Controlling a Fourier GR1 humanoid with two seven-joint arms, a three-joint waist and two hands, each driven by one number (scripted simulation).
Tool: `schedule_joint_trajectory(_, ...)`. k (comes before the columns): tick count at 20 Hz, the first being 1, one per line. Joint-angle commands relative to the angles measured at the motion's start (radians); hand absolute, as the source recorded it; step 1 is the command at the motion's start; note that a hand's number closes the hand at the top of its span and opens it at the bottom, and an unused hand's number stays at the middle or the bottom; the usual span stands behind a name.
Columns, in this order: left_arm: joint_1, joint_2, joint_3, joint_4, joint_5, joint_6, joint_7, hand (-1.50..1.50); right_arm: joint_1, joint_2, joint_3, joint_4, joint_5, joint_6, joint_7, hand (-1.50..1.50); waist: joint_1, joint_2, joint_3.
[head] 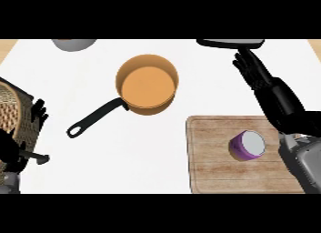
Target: Pick the can from the cutting board and place it in the pot
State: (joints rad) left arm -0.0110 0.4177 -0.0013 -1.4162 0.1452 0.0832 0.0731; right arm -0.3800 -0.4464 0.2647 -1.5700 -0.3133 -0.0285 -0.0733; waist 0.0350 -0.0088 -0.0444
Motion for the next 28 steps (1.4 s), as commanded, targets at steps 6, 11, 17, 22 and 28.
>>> schedule_joint_trajectory(6,-0.015,-0.219,0.111,-0.007,-0.140,-0.383,0.028,0.00,0.113,-0.140,0.193,-0.029,0.015,0.268,0.140,1.50,-0.073,0.009,0.044)
schedule_joint_trajectory(11,0.068,-0.359,0.335,0.024,-0.324,-0.604,-0.104,0.00,0.099,-0.048,-0.003,-0.105,0.209,-0.133,-0.148,-1.50,-0.129,-0.001,0.055)
schedule_joint_trajectory(17,0.017,-0.414,0.506,0.068,-0.555,-0.711,-0.233,0.00,0.140,-0.051,-0.011,-0.209,0.155,-0.083,-0.206,-1.50,-0.141,0.003,0.048)
schedule_joint_trajectory(22,0.068,-0.415,0.547,0.077,-0.662,-0.763,-0.360,0.00,0.154,-0.197,0.003,-0.217,0.177,-0.007,-0.002,-1.50,-0.122,0.002,0.037)
schedule_joint_trajectory(28,0.009,-0.414,0.602,0.096,-0.743,-0.803,-0.418,0.00,0.173,-0.243,0.027,-0.238,0.116,0.057,0.162,-1.50,-0.102,0.011,0.036)
